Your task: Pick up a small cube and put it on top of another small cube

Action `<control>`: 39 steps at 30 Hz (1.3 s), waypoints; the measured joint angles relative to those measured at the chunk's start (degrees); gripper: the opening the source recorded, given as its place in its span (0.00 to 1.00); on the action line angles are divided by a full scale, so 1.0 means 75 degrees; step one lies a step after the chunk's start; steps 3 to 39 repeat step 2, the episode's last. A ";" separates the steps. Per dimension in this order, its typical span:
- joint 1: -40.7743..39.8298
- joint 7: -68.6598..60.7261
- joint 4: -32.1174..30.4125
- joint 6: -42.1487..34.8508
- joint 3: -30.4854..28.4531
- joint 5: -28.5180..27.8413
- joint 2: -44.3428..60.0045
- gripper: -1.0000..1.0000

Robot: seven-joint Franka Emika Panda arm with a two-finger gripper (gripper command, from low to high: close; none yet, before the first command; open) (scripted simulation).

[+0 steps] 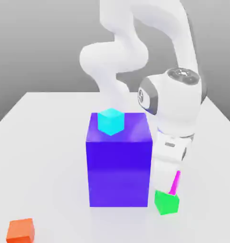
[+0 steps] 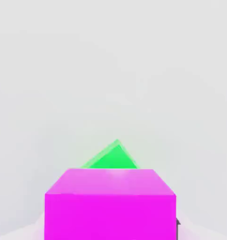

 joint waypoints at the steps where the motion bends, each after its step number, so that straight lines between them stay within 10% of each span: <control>1: 0.0000 0.0000 0.0000 0.0000 0.0000 0.0000 0.0000 1.00; 39: 0.0000 0.0000 0.0000 0.0000 0.0000 0.0000 0.0000 1.00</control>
